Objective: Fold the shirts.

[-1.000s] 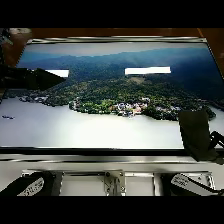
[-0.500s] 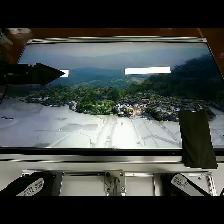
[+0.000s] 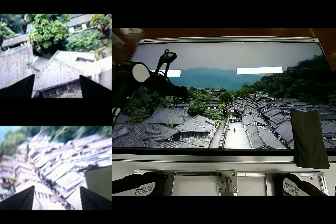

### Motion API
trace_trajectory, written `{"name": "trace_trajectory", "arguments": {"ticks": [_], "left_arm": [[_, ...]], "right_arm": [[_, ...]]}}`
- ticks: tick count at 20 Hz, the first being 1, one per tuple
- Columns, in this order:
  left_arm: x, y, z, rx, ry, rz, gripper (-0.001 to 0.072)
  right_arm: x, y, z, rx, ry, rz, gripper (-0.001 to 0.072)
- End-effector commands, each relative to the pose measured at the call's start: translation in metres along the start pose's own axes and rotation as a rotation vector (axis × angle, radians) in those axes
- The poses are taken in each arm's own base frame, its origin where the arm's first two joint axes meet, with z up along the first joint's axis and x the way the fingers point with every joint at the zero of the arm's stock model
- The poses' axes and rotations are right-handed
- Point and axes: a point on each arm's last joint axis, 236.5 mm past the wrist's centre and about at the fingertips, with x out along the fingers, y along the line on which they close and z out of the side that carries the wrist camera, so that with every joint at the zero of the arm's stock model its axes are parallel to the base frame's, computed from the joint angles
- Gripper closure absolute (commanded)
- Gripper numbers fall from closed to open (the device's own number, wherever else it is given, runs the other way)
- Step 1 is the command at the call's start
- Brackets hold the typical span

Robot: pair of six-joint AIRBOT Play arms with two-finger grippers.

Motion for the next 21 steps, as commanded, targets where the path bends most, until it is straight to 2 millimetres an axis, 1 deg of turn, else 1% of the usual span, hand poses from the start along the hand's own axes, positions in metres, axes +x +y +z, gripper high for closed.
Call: {"name": "trace_trajectory", "arguments": {"ticks": [1, 4, 7, 21], "left_arm": [[0.022, 0.005, -0.017, 0.013, 0.129, 0.102, 0.0041], [0.022, 0.003, -0.014, 0.011, 0.117, 0.093, 0.0042], [0.022, 0.003, -0.014, 0.012, 0.118, 0.093, 0.0042], [0.022, 0.003, -0.014, 0.012, 0.118, 0.092, 0.0041]], "right_arm": [[0.048, 0.051, -0.041, -0.141, 0.219, -0.035, 0.0024], [0.069, 0.075, -0.055, -0.204, 0.281, -0.019, 0.0025], [0.072, 0.088, -0.060, -0.236, 0.293, -0.009, 0.0025], [0.072, 0.088, -0.060, -0.238, 0.293, -0.011, 0.0025]]}}
